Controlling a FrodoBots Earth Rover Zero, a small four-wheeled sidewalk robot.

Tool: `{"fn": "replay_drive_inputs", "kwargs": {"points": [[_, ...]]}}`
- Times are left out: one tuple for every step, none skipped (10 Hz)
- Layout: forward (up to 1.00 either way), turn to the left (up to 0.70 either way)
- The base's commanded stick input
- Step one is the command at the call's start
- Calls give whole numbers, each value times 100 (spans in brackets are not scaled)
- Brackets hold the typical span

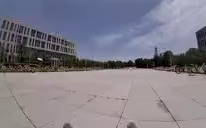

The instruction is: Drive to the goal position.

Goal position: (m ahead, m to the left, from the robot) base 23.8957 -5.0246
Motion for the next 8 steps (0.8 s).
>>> {"fn": "replay_drive_inputs", "kwargs": {"points": [[45,0],[45,0],[45,0],[45,0],[45,0],[45,0],[45,0],[45,0]]}}
